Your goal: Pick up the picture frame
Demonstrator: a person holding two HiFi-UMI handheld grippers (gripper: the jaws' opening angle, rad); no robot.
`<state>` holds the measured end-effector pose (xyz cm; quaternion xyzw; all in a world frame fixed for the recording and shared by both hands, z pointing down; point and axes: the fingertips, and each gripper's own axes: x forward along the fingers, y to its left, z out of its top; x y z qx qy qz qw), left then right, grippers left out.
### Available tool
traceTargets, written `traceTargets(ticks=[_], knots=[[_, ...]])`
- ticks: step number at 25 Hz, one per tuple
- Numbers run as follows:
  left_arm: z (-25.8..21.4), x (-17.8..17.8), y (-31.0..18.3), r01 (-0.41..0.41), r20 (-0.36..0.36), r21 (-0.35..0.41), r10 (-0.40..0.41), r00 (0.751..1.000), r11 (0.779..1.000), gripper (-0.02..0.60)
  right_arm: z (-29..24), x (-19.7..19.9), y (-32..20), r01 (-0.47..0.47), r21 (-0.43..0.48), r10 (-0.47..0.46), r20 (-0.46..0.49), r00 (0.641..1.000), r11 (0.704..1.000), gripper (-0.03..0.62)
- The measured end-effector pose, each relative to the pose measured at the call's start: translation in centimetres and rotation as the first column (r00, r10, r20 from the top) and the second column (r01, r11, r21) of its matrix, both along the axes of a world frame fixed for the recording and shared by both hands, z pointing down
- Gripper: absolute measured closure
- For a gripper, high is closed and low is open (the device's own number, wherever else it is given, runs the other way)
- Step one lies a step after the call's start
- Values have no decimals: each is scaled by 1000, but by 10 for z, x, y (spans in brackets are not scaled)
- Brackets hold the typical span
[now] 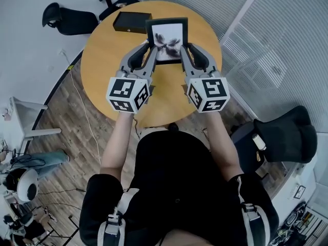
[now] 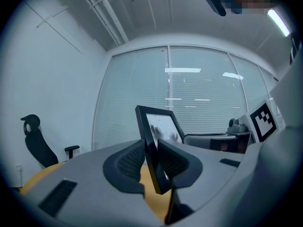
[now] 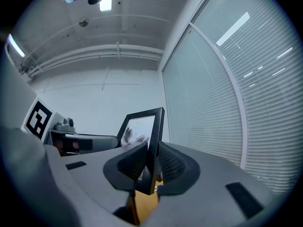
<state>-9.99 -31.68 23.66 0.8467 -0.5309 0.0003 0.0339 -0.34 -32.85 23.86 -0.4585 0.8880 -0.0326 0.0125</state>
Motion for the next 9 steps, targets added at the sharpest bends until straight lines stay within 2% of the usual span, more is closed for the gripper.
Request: traceTargets(ticks=[9], knots=[[0,0,-1,-14,-1,2,14,1000,1000,483,-1,0,-1,0,6,0,-2,1000,1000,507]])
